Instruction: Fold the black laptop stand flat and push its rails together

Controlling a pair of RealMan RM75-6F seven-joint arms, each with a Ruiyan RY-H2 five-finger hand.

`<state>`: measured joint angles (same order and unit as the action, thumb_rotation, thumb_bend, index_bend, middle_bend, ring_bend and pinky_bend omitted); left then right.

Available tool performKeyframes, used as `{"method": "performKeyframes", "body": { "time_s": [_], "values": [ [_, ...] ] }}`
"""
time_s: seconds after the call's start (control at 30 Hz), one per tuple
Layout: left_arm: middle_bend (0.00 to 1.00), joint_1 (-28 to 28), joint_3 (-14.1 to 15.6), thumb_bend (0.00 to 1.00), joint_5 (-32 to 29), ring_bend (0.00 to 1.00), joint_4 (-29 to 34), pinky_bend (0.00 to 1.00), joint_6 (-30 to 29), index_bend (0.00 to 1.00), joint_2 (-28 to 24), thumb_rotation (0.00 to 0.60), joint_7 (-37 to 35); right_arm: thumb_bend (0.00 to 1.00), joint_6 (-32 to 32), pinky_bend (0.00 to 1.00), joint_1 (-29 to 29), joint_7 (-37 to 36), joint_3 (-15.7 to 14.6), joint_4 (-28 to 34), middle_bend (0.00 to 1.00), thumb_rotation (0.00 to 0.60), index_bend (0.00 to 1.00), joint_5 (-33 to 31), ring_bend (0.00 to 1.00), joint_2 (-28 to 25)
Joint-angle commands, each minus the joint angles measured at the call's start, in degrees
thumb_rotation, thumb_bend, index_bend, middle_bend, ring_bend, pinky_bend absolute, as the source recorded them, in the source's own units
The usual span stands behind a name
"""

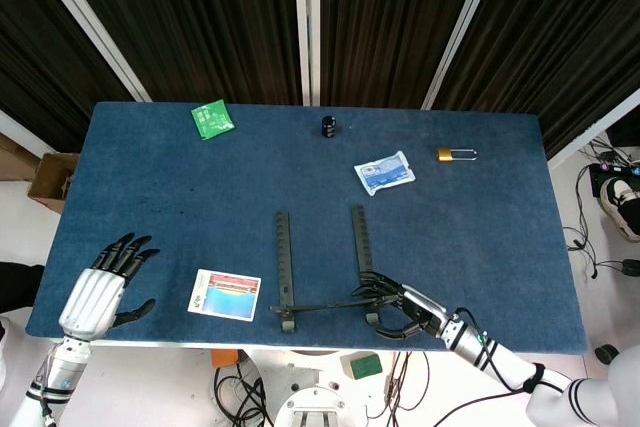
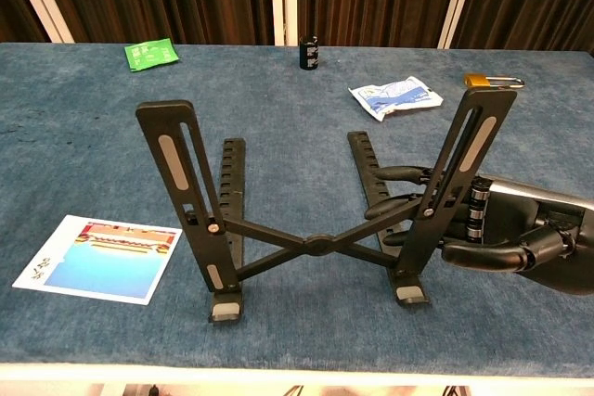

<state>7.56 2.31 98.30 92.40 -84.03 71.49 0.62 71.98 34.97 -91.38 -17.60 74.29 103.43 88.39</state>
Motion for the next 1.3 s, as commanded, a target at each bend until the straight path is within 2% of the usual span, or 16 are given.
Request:
{"method": "performKeyframes", "body": {
  "time_s": [0.03, 0.23, 0.4, 0.53, 0.67, 0.83, 0.97, 1.1, 1.2, 1.3],
  "values": [
    [0.11, 3.55, 0.56, 0.18, 0.83, 0.05, -0.47, 0.16, 4.74, 0.16, 1.38, 0.600, -4.79, 0.22, 0.62, 0.15, -0.98, 5.29, 0.24, -0.14, 0.24, 0.600, 0.11, 0.26, 0.02, 0.21],
    [0.11, 9.15, 1.94, 0.18, 2.67, 0.05, -1.10, 0.16, 12.86, 0.14, 3.04, 0.600, -8.41, 0.22, 1.66, 0.15, -2.95, 14.35, 0.70, -0.71, 0.24, 0.600, 0.11, 0.24, 0.02, 1.08],
    [0.11, 12.01, 2.86, 0.18, 2.20, 0.05, -0.79, 0.16, 17.86, 0.14, 4.48, 0.600, -8.49, 0.23, 2.06, 0.15, -3.76, 16.53, 1.25, -0.43, 0.24, 0.600, 0.11, -0.24, 0.02, 1.68],
    [0.11, 13.26, 2.62, 0.18, 2.15, 0.05, -1.08, 0.16, 18.70, 0.14, 5.98, 0.600, -7.83, 0.22, 1.81, 0.15, -3.62, 18.06, 2.90, -0.26, 0.24, 0.600, 0.11, -1.04, 0.02, 2.83],
    [0.11, 13.02, 1.50, 0.18, 0.88, 0.05, -1.85, 0.16, 17.24, 0.14, 6.86, 0.600, -5.21, 0.21, 1.04, 0.15, -3.50, 20.88, 6.59, 0.00, 0.24, 0.600, 0.11, -3.89, 0.02, 5.20],
    [0.11, 12.04, 1.31, 0.18, -0.36, 0.05, -1.53, 0.16, 14.80, 0.14, 6.05, 0.600, -4.54, 0.19, -0.79, 0.12, -3.00, 24.34, 13.12, -0.35, 0.22, 0.600, 0.11, -9.72, 0.02, 8.91],
    [0.11, 11.14, 1.36, 0.18, -1.00, 0.05, -1.29, 0.16, 12.72, 0.14, 4.84, 0.600, -4.56, 0.19, -3.81, 0.09, -2.40, 26.79, 18.41, -1.07, 0.14, 0.600, 0.01, -15.73, 0.00, 11.32],
    [0.11, 10.66, 1.56, 0.18, -1.51, 0.05, -1.15, 0.15, 11.77, 0.14, 3.83, 0.600, -4.82, 0.19, -5.30, 0.03, -2.09, 30.08, 22.13, -1.92, 0.02, 0.600, 0.00, -19.55, 0.00, 12.30],
    [0.11, 10.56, 1.38, 0.18, -2.08, 0.05, -1.37, 0.15, 11.37, 0.14, 3.31, 0.600, -4.99, 0.19, -4.79, 0.00, -2.52, 31.74, 23.84, -1.72, 0.00, 0.600, 0.00, -20.79, 0.00, 12.11],
    [0.11, 10.76, 0.63, 0.18, -2.89, 0.05, -1.45, 0.15, 11.06, 0.14, 2.50, 0.600, -4.99, 0.19, -1.63, 0.00, -3.86, 33.00, 24.83, -0.94, 0.00, 0.600, 0.00, -20.30, 0.00, 11.61]
  ]
}}
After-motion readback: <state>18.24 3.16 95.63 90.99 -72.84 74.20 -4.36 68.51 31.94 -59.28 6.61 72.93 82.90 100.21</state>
